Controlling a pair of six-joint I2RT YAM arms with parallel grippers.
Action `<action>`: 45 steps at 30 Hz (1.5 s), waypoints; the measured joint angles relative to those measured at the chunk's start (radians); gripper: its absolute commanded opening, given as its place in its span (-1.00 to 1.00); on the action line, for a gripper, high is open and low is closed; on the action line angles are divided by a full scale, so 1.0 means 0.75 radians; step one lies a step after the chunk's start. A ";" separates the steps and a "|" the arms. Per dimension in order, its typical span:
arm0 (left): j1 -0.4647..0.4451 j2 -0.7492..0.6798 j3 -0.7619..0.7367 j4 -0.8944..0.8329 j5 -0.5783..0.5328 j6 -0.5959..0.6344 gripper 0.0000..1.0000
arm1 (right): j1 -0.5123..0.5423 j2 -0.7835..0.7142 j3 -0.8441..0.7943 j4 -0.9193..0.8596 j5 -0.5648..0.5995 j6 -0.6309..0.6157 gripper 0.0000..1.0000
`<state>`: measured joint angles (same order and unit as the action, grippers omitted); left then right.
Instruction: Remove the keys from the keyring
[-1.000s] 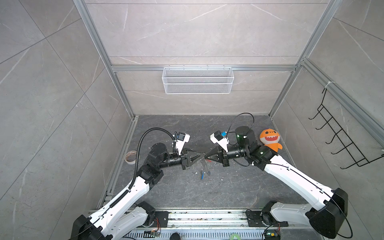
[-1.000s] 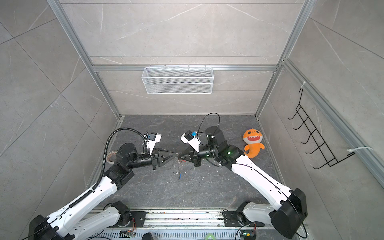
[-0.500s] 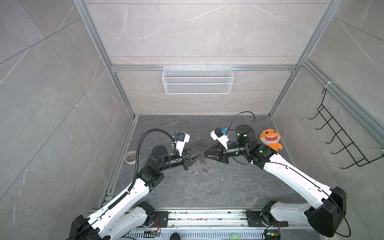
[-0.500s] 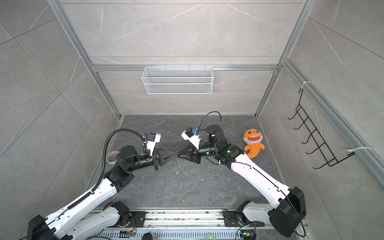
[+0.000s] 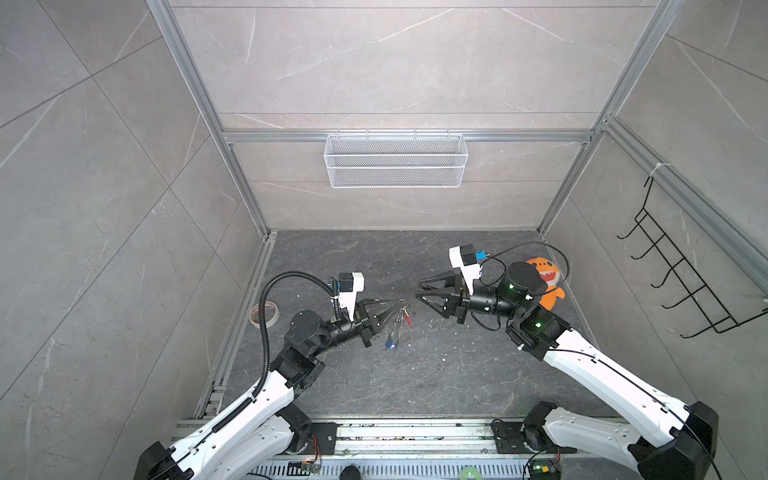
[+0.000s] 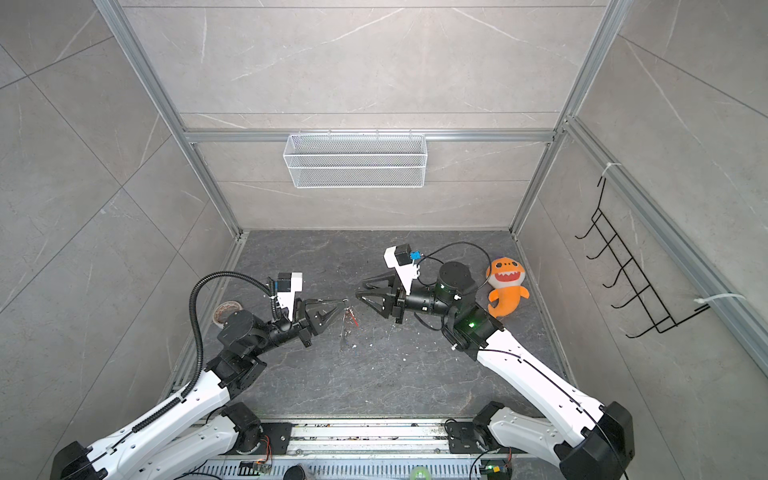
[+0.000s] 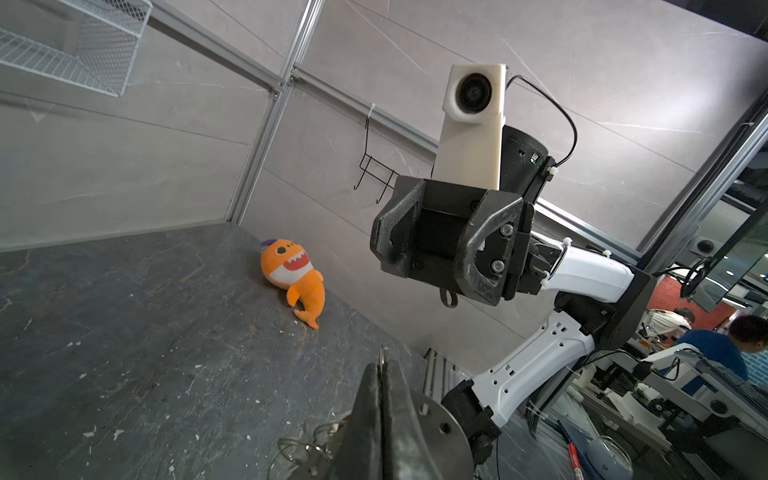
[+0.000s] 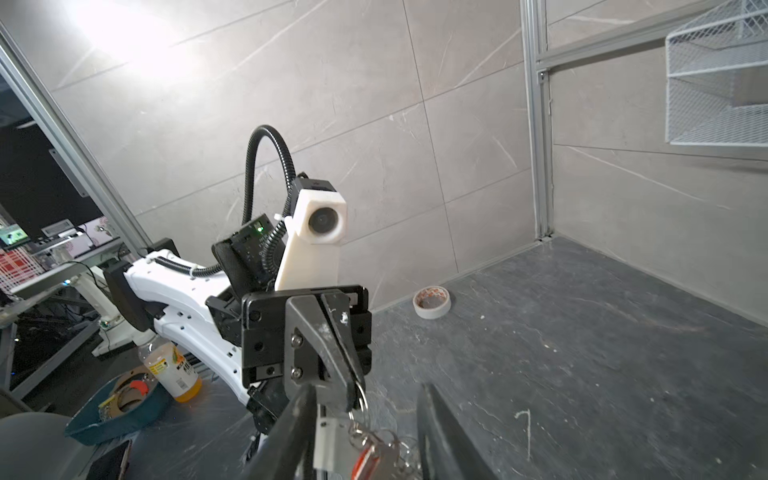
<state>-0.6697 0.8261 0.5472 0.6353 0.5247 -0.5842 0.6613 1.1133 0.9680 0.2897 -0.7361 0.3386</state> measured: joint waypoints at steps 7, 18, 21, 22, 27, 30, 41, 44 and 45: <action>0.000 -0.022 0.000 0.089 -0.035 -0.017 -1.00 | 0.078 0.073 0.000 0.100 0.000 0.070 -0.24; 0.000 -0.049 0.000 0.132 -0.051 -0.020 -1.00 | 0.117 0.127 0.000 0.191 0.015 0.123 -0.52; 0.000 -0.058 0.000 0.131 -0.062 -0.020 -1.00 | 0.125 0.143 0.000 0.194 0.019 0.127 -0.65; 0.000 -0.059 0.000 0.130 -0.065 -0.019 -1.00 | 0.127 0.144 0.000 0.199 0.020 0.129 -0.71; 0.001 -0.063 0.000 0.126 -0.084 -0.018 -1.00 | 0.135 0.144 0.000 0.214 0.020 0.136 -0.99; 0.001 -0.066 0.000 0.116 -0.086 -0.019 -0.95 | 0.135 0.144 0.000 0.212 0.019 0.132 -1.00; 0.000 -0.184 0.138 -0.343 -0.103 0.072 -0.42 | 0.136 0.124 0.273 -0.526 0.090 -0.192 -1.00; 0.000 -0.178 0.203 -0.461 -0.088 0.113 -0.42 | 0.136 0.125 0.372 -0.722 0.089 -0.307 -1.00; 0.000 -0.173 0.217 -0.496 -0.073 0.125 -0.42 | 0.136 0.128 0.402 -0.785 0.089 -0.343 -1.00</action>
<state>-0.6697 0.6964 0.7101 0.2630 0.4702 -0.4904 0.7635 1.2091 1.2697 -0.2993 -0.6693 0.0814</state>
